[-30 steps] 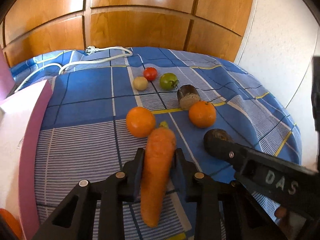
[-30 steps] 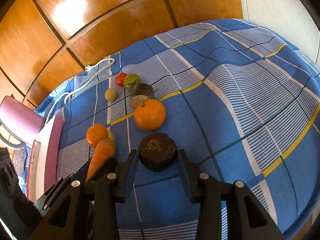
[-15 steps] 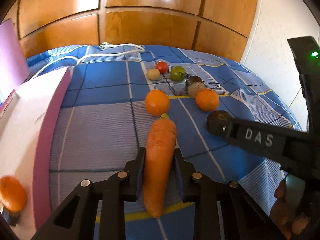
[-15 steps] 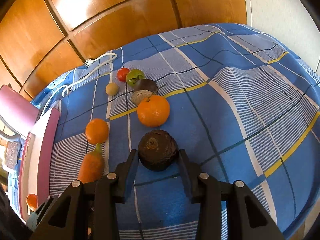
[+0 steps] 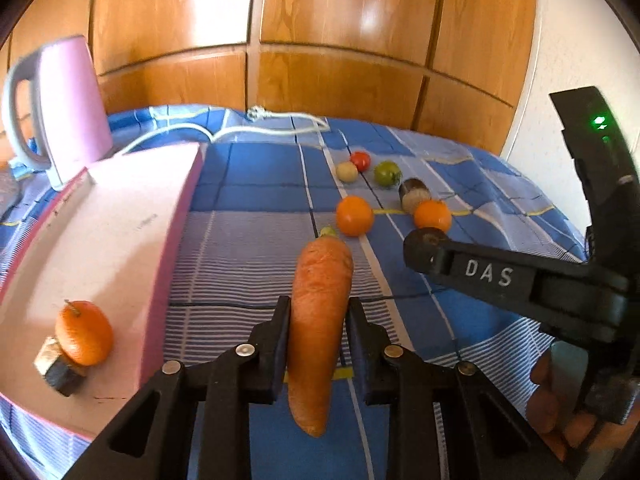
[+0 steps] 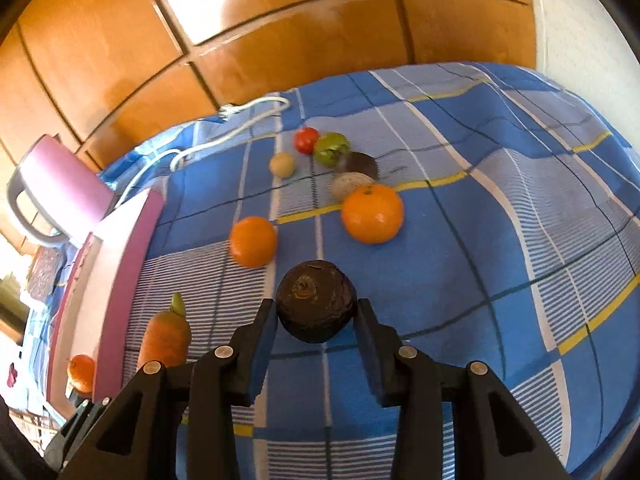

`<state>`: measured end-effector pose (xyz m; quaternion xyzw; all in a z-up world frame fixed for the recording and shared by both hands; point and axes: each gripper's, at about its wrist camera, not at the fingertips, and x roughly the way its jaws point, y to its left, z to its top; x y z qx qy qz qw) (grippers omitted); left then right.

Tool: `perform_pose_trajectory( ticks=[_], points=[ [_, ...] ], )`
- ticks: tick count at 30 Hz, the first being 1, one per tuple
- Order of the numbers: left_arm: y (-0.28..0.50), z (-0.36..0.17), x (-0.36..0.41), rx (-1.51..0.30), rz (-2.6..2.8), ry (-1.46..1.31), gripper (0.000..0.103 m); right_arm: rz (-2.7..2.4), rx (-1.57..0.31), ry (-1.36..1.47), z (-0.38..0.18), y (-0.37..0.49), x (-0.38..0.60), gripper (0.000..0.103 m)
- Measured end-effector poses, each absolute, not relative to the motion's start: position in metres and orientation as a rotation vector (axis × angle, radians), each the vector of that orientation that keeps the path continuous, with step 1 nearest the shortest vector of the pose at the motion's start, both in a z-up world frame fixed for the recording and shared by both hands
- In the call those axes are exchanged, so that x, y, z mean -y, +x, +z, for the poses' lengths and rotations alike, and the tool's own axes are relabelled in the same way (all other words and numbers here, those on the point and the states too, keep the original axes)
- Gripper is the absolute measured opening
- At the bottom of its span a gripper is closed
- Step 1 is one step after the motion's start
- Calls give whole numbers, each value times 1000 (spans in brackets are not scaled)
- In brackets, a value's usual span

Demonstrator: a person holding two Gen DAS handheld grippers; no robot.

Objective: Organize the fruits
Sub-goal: 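Lift the carrot into the tray and open the left tool while the right releases the dark fruit there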

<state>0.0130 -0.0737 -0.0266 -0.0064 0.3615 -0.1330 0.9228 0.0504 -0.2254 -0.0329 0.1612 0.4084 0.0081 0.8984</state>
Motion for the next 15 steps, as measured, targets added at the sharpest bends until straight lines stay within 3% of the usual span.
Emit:
perform_pose_trajectory(
  ticks=[15],
  points=[
    [2, -4, 39, -647, -166, -106, 27, 182, -725, 276, -13, 34, 197, 40]
  ],
)
